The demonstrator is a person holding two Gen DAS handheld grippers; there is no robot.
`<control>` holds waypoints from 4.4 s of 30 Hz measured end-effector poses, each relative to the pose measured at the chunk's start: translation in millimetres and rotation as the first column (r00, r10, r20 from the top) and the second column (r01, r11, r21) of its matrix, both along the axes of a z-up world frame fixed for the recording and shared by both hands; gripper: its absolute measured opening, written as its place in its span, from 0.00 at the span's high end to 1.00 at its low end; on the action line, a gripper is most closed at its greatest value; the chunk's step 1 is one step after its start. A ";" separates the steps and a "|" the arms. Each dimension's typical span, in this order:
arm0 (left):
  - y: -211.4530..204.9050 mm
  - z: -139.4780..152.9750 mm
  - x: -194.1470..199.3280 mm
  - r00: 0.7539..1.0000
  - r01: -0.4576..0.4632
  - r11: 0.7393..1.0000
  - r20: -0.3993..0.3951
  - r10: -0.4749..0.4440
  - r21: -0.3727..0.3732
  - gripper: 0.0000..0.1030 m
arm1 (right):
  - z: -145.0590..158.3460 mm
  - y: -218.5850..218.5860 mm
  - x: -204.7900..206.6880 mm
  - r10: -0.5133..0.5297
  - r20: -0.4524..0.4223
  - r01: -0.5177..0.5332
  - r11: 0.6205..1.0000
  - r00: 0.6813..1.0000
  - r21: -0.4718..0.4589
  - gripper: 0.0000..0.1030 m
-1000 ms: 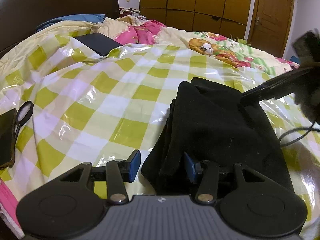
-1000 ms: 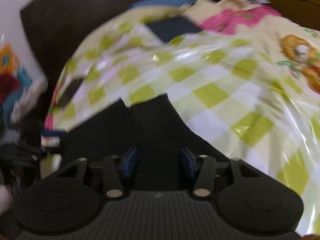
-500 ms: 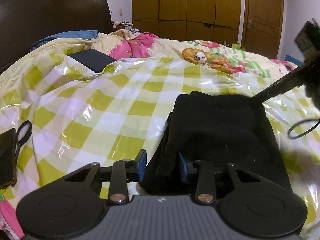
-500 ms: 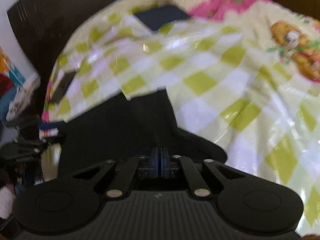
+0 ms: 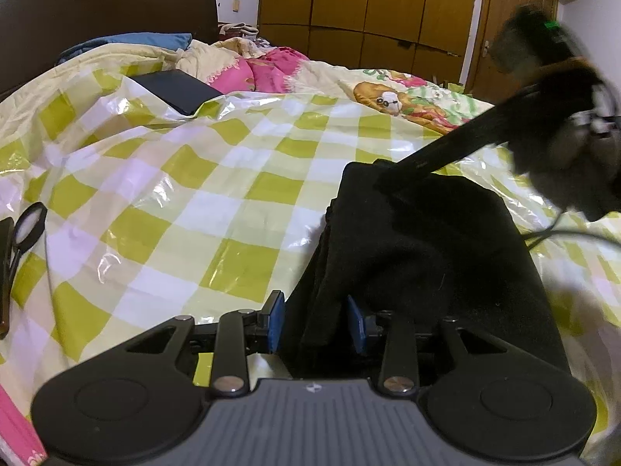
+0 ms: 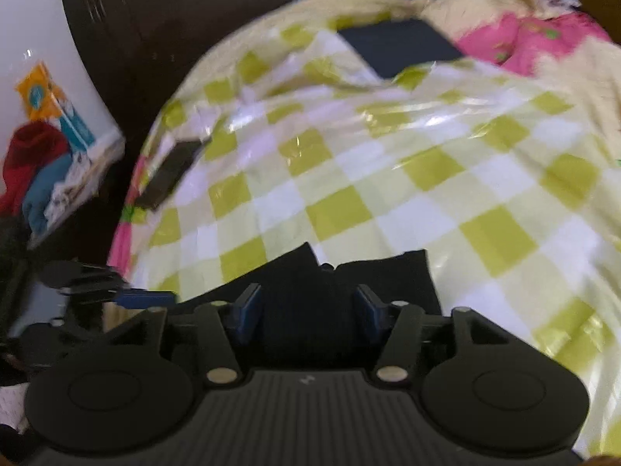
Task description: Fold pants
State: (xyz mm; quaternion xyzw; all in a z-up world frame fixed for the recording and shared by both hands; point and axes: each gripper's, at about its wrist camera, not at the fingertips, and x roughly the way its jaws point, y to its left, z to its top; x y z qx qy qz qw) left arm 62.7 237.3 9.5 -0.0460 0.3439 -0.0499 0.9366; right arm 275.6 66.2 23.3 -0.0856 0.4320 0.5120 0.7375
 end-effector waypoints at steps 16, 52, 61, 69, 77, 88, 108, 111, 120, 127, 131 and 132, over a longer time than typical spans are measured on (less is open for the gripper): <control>-3.7 -5.6 26.3 0.999 -0.007 0.999 -0.037 0.009 0.046 0.47 | -14.6 -17.2 6.8 -0.277 0.022 0.278 0.960 0.961 -0.041 0.89; -57.6 -12.6 53.5 0.945 0.243 0.966 -0.205 -0.256 -0.087 0.11 | -77.9 -175.9 -132.2 -0.543 -0.529 0.720 0.662 0.652 0.209 0.70; -144.1 -6.5 70.6 0.920 0.345 0.934 -0.162 -0.357 -0.095 0.13 | -58.5 -246.6 -127.5 -0.662 -0.422 0.772 0.611 0.620 0.175 0.70; -180.9 -3.0 98.2 0.936 0.301 0.952 -0.178 -0.305 -0.051 0.12 | -45.0 -264.8 -104.8 -0.737 -0.351 0.810 0.572 0.577 0.131 0.61; -189.0 16.4 66.5 0.968 0.218 0.971 -0.149 -0.202 0.096 0.12 | -24.4 -267.4 -161.4 -0.821 -0.222 0.850 0.516 0.526 0.106 0.57; -199.0 45.5 25.5 0.972 0.227 0.969 -0.082 -0.219 0.101 0.12 | 3.9 -251.6 -203.2 -0.814 -0.200 0.838 0.519 0.545 0.171 0.53; -175.3 41.5 33.7 0.984 0.174 0.980 -0.050 -0.170 0.096 0.12 | -4.6 -263.9 -196.5 -0.854 -0.198 0.874 0.448 0.481 0.189 0.40; -169.8 34.2 56.4 0.985 0.170 0.981 -0.053 -0.166 0.096 0.12 | -17.5 -268.2 -169.3 -0.856 -0.219 0.882 0.437 0.468 0.176 0.39; -158.2 -19.0 124.2 0.954 0.240 0.967 -0.162 -0.251 -0.086 0.03 | -63.1 -250.3 -105.7 -0.781 -0.345 0.851 0.505 0.521 0.143 0.32; -119.5 -12.8 115.0 0.959 0.250 0.964 -0.112 -0.259 -0.089 0.29 | -60.5 -195.1 -91.5 -0.693 -0.408 0.794 0.588 0.594 0.156 0.40; -78.4 -6.3 115.7 0.973 0.194 0.979 -0.112 -0.200 -0.061 0.31 | -63.1 -143.7 -81.1 -0.628 -0.413 0.730 0.666 0.659 0.151 0.40; -65.8 -4.5 114.1 0.977 0.181 0.983 -0.109 -0.184 -0.042 0.32 | -62.3 -129.0 -78.0 -0.613 -0.412 0.714 0.684 0.674 0.152 0.40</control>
